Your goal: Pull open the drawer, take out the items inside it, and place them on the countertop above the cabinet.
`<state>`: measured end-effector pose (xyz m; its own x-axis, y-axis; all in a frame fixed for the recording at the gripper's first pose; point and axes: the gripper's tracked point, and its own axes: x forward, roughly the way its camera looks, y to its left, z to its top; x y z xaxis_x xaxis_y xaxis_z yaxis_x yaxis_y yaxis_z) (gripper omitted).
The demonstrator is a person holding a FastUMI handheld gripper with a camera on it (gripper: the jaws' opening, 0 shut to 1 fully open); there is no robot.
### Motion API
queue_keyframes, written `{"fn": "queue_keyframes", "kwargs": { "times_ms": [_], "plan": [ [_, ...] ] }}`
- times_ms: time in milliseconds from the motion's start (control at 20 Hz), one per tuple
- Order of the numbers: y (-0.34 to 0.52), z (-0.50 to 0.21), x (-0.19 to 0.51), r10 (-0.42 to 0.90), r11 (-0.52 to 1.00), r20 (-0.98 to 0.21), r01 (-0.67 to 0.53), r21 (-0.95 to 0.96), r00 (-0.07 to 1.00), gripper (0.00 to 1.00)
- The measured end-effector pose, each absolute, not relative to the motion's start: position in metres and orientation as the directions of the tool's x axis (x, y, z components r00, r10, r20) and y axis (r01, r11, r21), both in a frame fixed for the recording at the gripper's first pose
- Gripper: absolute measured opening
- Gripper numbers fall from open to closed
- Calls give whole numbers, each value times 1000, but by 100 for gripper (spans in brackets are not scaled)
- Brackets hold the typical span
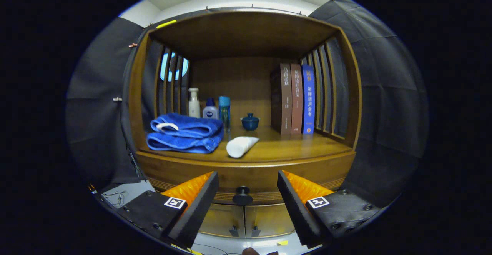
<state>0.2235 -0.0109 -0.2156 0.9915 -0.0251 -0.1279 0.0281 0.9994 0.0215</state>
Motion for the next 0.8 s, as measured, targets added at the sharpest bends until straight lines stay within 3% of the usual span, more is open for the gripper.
{"fn": "queue_keyframes", "kwargs": {
  "times_ms": [500,800],
  "plan": [
    [-5,-76,111,41,994,-3,-41,101,999,99],
    [-12,-45,55,45,988,-7,-43,150,999,99]
  ]
}}
